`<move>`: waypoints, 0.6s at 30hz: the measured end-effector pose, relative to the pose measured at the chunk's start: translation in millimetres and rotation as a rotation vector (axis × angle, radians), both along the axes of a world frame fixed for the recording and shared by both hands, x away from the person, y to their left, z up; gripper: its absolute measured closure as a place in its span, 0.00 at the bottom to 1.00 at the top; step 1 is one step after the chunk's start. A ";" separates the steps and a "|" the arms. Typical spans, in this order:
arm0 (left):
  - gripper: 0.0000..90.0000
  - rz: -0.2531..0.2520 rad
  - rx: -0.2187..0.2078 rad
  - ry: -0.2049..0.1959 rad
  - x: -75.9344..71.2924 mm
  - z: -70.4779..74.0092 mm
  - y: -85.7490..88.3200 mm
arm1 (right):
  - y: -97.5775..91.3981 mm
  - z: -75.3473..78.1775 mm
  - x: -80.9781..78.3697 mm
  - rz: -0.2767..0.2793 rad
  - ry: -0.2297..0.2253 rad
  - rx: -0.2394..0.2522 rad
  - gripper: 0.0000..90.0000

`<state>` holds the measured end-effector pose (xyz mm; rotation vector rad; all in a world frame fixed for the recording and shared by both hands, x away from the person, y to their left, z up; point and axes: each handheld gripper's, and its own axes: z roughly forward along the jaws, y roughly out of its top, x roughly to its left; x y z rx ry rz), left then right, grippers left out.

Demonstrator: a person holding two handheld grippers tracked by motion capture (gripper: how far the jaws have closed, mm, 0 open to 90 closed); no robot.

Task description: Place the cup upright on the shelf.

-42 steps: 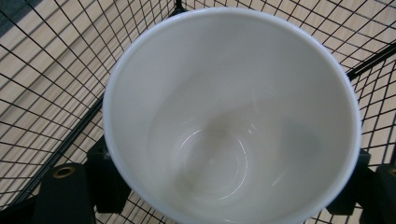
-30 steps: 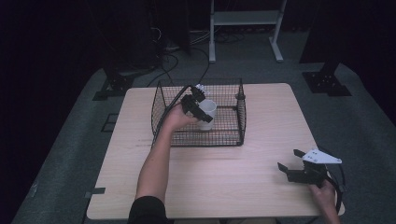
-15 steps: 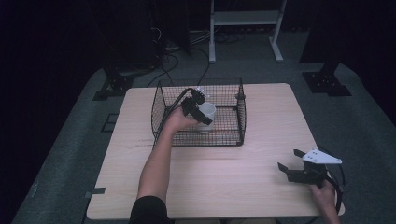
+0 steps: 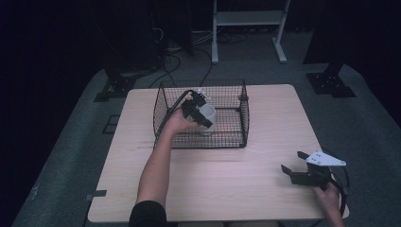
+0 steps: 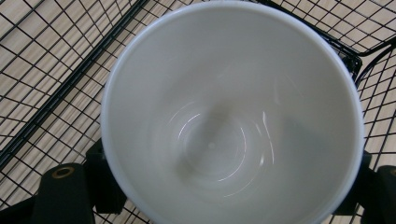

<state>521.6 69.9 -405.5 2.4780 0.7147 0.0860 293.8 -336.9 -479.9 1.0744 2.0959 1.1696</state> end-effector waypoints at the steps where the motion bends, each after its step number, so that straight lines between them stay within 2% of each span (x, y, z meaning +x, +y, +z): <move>1: 0.23 0.000 -0.001 0.002 0.3 0.1 0.5 | 0.0 0.0 0.0 0.000 0.000 0.000 0.15; 6: 0.21 0.004 -0.013 0.012 -0.1 0.6 2.4 | 0.1 0.0 0.0 0.000 -0.002 -0.002 0.15; 13: 0.11 0.015 -0.040 -0.023 -6.5 9.7 6.3 | 0.5 -0.1 -0.3 0.004 -0.002 -0.003 0.15; 17: 0.10 0.009 -0.073 -0.026 -11.0 15.2 10.0 | 0.7 -0.1 -0.2 0.003 -0.002 -0.003 0.15; 18: 0.10 0.009 -0.068 -0.033 -12.1 16.4 10.6 | 0.5 -0.1 0.0 0.003 -0.001 -0.003 0.15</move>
